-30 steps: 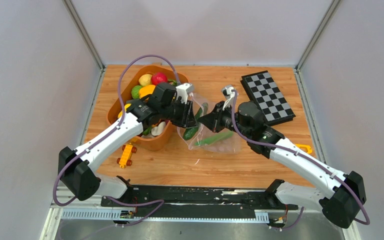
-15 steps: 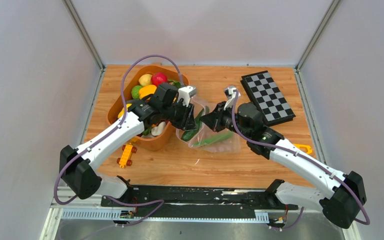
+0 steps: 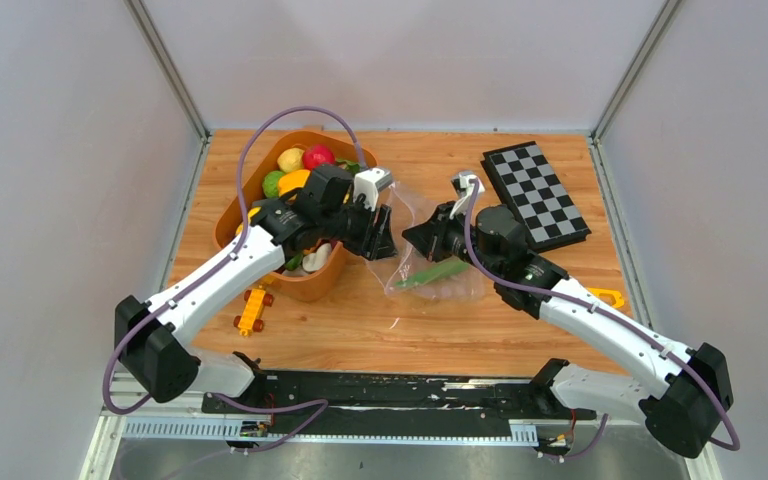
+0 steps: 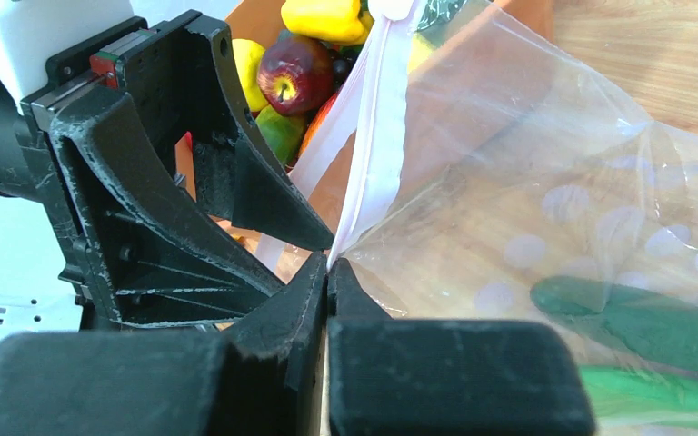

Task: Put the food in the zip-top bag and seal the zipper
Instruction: Place the fake vegetable in the zipper food storage bag, then pick up the fake vegetable from the bin.

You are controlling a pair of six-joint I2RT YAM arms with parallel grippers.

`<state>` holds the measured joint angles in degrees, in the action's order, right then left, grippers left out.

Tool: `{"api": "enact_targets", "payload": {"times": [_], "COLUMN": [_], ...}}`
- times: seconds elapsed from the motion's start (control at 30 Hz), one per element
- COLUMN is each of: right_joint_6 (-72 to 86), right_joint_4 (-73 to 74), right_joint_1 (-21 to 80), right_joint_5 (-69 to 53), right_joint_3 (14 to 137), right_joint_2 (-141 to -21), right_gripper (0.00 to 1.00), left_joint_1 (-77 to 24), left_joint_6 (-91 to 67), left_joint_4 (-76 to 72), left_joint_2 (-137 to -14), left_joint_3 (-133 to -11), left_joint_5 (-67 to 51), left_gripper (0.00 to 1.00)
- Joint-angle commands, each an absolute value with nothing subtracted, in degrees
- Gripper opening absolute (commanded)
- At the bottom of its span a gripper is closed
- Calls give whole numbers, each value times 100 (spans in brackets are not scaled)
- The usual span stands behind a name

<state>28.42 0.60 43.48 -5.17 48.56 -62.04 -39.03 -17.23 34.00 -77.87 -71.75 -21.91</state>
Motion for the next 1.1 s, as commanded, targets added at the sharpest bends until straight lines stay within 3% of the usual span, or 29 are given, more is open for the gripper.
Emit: {"api": "enact_targets", "payload": {"times": [0.0,0.27,0.47,0.83,1.07], "right_joint_6": [2770,2703,2565,2563,2589], "right_joint_4": [-84,-26,153,167,182], "right_joint_1": [4369,4369,4369,4371,4372], "right_joint_5": [-210,668,889,760,669], "right_joint_3": [4795,4605,4544,4614,4645], "right_joint_2": [-6054,-5786,-5632,-5751,-5825], "right_gripper": [0,0,0,0,0], "left_joint_1": [-3929,-3920,-3899,-3165,-2828], "left_joint_6": [-1681,-1596,-1794,-2283,-2221], "left_joint_4": [3219,2933,2820,3093,2603], "left_joint_2": [-7478,-6603,-5939,-6056,-6498], "left_joint_3": [-7287,-6948,-6467,-6091,-5708], "left_joint_5": [-2112,-701,1355,3027,3176], "left_gripper": [59,73,99,100,100]}}
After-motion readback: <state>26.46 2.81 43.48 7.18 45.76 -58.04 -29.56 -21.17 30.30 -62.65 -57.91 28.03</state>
